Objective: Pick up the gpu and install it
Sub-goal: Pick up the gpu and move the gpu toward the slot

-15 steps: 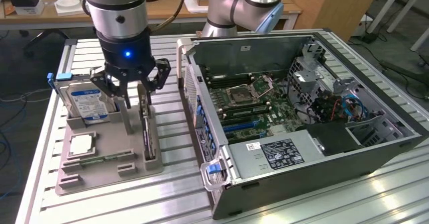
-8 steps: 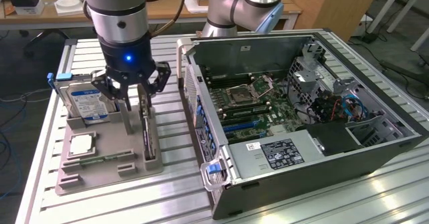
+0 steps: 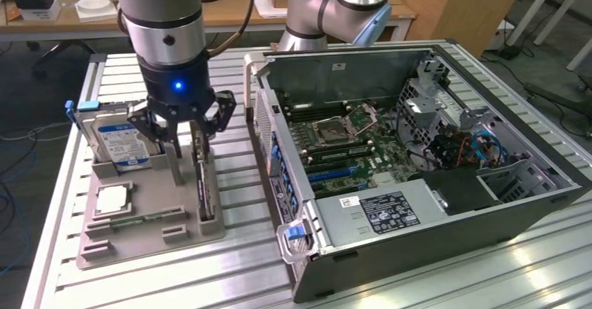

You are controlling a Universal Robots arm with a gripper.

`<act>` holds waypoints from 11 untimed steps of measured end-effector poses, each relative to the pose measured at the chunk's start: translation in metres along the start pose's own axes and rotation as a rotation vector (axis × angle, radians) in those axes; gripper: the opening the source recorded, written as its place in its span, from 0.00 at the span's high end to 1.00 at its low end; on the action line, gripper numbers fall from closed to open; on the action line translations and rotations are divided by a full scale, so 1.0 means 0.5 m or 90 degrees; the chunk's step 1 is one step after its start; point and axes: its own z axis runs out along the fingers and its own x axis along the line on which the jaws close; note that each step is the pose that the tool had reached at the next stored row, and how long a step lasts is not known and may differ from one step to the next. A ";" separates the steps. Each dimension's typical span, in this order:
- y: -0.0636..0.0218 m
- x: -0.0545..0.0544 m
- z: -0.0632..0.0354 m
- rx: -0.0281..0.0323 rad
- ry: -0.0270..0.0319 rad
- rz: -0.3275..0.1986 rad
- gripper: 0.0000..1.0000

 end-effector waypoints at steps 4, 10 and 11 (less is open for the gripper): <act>0.000 0.000 0.009 0.0087 0.0003 0.002 0.53; 0.000 0.000 0.021 0.0111 -0.0004 0.042 0.53; 0.000 0.000 0.022 0.0114 -0.0004 0.042 0.53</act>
